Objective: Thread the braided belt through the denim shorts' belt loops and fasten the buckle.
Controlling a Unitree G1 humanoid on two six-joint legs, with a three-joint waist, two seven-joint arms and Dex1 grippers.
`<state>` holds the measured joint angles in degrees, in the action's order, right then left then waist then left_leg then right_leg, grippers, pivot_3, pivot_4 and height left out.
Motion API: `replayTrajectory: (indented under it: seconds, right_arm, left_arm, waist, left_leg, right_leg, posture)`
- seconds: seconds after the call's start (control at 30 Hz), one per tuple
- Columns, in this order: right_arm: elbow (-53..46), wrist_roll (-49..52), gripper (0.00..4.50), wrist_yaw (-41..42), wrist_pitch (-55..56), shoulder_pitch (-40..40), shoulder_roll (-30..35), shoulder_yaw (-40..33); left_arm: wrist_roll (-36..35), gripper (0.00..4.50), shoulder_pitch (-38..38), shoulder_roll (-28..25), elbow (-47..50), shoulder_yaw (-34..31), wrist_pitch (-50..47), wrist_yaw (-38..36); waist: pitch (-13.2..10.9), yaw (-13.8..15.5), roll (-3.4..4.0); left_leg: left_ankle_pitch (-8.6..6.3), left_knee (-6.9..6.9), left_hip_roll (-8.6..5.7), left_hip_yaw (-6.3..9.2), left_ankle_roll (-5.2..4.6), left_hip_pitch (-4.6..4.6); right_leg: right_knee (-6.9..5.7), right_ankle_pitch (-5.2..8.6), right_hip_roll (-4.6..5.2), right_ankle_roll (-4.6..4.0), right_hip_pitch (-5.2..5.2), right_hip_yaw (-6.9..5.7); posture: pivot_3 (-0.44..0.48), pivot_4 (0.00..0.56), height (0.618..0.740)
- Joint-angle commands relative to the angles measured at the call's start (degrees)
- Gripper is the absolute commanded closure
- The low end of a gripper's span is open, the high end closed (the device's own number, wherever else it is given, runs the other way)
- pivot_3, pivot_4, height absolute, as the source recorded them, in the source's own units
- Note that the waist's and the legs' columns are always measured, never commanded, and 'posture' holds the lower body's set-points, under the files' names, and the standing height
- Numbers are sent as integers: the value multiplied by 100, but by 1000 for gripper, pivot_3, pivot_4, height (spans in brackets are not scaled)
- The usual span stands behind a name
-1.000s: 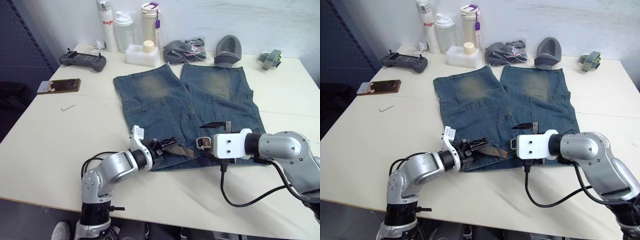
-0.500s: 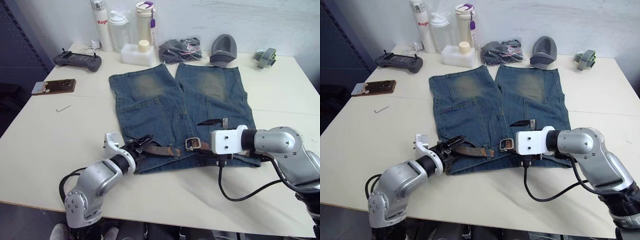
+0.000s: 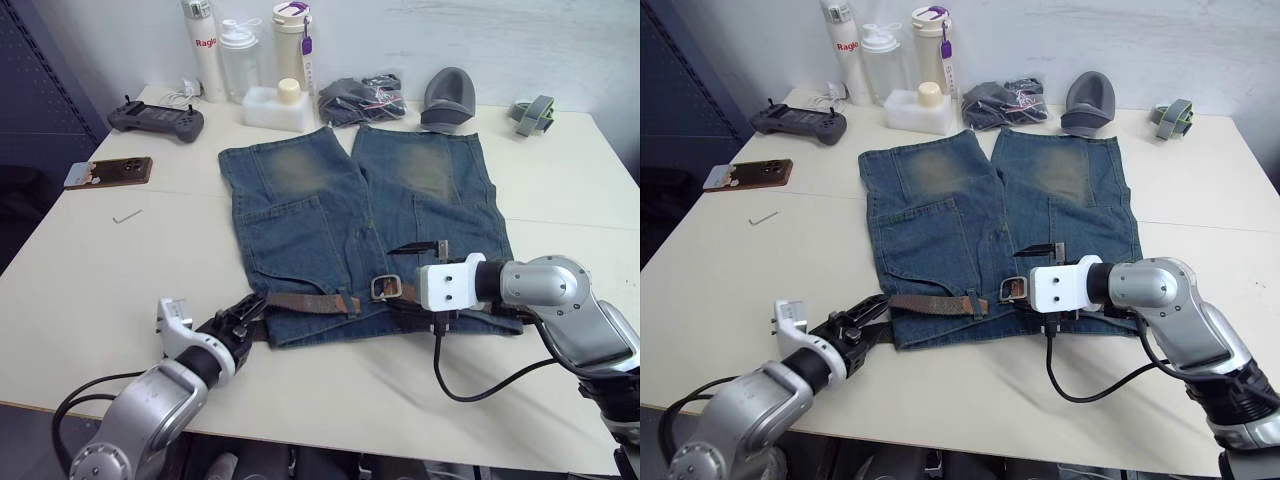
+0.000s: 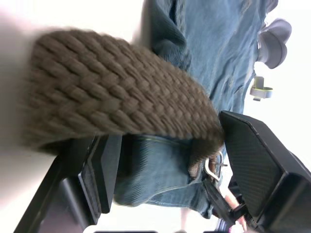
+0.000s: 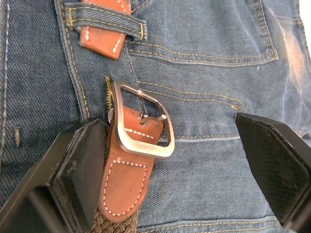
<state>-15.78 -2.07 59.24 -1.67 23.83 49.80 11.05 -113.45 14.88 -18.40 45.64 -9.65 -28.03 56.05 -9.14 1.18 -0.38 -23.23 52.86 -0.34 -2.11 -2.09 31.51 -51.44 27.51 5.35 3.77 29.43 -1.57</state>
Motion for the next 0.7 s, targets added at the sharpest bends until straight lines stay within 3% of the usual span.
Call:
replayTrajectory:
  seconds: [0.03,0.07,0.13,0.27,0.7]
  right_arm:
    - [-131,67,0,100,-114,269,-70,1]
    - [-148,83,0,141,-173,342,-74,-10]
    - [-185,129,0,231,-308,510,-53,-54]
    - [-263,215,0,376,-546,730,41,-154]
    - [-381,624,0,750,-1119,907,590,-580]
  left_arm:
    - [45,1520,256,-248,-281,-106,-84,-471]
    - [45,1727,258,-273,-348,-105,-127,-600]
    - [45,2549,66,-243,-615,-76,-294,-804]
    - [45,4489,-409,-10,-1001,77,-547,-775]
    - [45,4489,-1138,760,-735,478,-428,-115]
  waist:
    - [-5,0,8]
    - [-13,0,18]
    - [-27,12,32]
    - [-47,41,35]
    - [-51,51,41]
  left_leg:
    - [-2,0,0,0,-4,0]
    - [-4,0,0,0,-6,1]
    - [-6,1,0,1,-9,4]
    - [-12,3,0,3,-23,11]
    - [-9,1,-4,5,-32,49]
  right_leg:
    - [0,1,0,-2,0,0]
    - [0,1,1,-2,0,0]
    - [2,1,1,-1,2,0]
    - [5,-5,2,9,4,-3]
    - [66,-66,8,125,8,-6]
  posture:
    - [0,150,656]
    - [0,150,656]
    - [0,150,656]
    - [0,150,656]
    - [0,150,656]
